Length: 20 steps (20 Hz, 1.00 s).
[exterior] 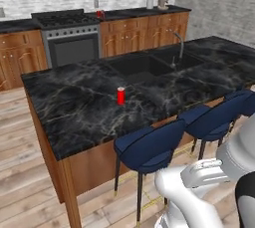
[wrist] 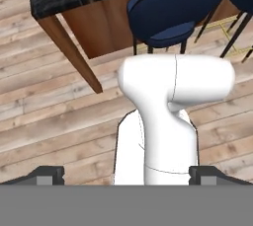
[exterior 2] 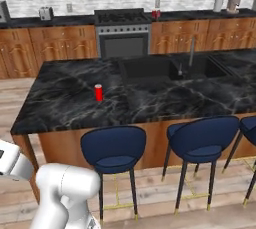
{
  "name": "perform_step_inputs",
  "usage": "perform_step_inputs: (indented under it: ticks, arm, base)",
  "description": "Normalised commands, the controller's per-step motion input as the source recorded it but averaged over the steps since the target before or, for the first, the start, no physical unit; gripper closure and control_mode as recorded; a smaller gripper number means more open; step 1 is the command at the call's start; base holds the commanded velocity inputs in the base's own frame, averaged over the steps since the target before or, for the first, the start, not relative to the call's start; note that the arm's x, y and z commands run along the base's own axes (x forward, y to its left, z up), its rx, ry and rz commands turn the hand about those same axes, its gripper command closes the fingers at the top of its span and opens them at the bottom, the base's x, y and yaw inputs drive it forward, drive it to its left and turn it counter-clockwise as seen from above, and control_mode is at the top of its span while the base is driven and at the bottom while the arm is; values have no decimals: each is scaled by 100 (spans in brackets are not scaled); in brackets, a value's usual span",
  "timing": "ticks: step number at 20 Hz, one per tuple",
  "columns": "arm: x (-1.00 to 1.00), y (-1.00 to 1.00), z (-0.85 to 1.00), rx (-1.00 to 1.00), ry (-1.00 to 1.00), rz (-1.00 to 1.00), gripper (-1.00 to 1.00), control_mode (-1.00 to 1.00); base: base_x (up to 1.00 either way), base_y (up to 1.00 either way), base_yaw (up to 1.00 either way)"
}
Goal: Four empty soda cans are scattered around the kitchen. Gather all the cans and cluster them next to the stove for recycling.
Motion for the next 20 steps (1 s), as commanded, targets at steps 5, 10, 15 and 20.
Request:
perform_step_inputs:
  ticks: [5,10,15,20]
  arm:
    - [0,0,0,0,0,0,-100,100]
    - [0,0,0,0,0,0,-100,100]
    - [0,0,0,0,0,0,-100,100]
    - [0,0,0,0,0,0,-100,100]
  base:
    - [73,-3,0]
    - [45,0,0]
    - [37,0,0]
    - [37,0,0]
